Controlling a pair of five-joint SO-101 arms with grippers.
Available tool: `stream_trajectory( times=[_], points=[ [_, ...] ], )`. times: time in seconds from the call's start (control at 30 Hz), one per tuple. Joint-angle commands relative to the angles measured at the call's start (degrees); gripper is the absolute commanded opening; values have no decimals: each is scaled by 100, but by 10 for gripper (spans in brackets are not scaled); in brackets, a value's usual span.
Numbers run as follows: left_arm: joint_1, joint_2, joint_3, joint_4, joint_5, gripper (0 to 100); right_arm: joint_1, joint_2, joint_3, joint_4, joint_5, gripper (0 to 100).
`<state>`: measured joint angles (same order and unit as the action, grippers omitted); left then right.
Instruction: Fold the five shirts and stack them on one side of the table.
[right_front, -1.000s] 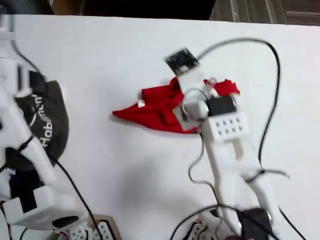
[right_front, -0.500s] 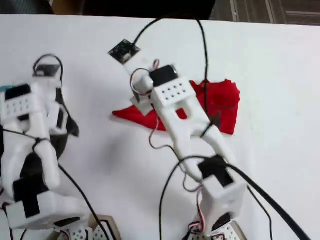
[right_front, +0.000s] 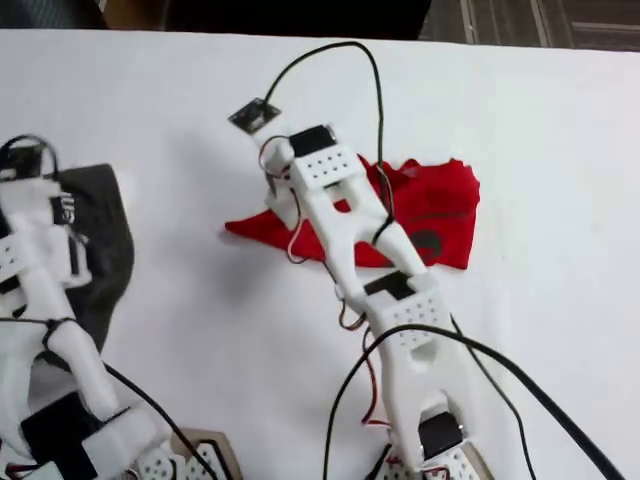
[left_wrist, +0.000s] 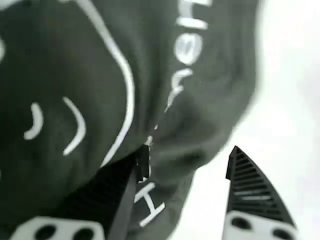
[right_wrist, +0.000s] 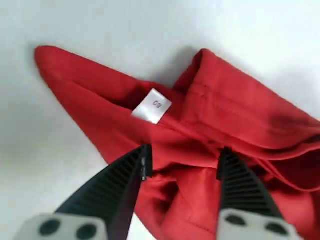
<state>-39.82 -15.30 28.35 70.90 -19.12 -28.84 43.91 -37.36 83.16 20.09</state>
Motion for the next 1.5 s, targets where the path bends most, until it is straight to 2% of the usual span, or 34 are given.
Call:
stream_trajectory(
  times=[0.0, 0.07, 0.2, 0.33, 0.47, 0.53, 0.7, 0.77, 0.9, 0.97, 1.03, 1.1, 1.17, 1.2, 1.47],
  points=[
    [440, -448, -760, 844, 97, 264, 119, 48, -510, 101, -35, 4],
    [580, -545, -1112, 1222, 193, 262, 154, 40, -695, 259, -35, 45],
    [879, -668, -1429, 1732, 176, 261, 224, -189, -1327, 831, -9, 21],
    [993, -624, -1103, 1618, 193, 261, 233, -295, -1820, 1095, 9, 20],
    [993, -633, -558, 1301, 193, 263, 136, 92, -1837, 699, 0, 26],
    [993, -633, -330, 1178, 193, 263, 119, 330, -1873, 585, -9, 81],
    [985, -633, -22, 1099, 167, 263, 119, 664, -1873, 497, 9, 322],
    [976, -633, -4, 1108, 167, 263, 127, 760, -1873, 479, 9, 351],
    [976, -633, -13, 1108, 167, 263, 198, 989, -1873, 154, 18, 318],
    [976, -633, -13, 1108, 167, 263, 242, 1086, -1873, 31, 18, 266],
    [976, -633, -13, 1108, 167, 263, 268, 1130, -1873, -4, 18, 153],
    [976, -633, -4, 1108, 167, 263, 338, 1086, -1908, 4, -26, 0],
    [967, -633, -4, 1108, 167, 263, 400, 945, -2136, 171, -26, 43],
    [967, -633, -4, 1108, 167, 263, 444, 866, -2277, 286, -26, 20],
    [1002, -624, -48, 1046, 167, 263, 453, -145, -3640, 1490, 18, 21]
  ],
)
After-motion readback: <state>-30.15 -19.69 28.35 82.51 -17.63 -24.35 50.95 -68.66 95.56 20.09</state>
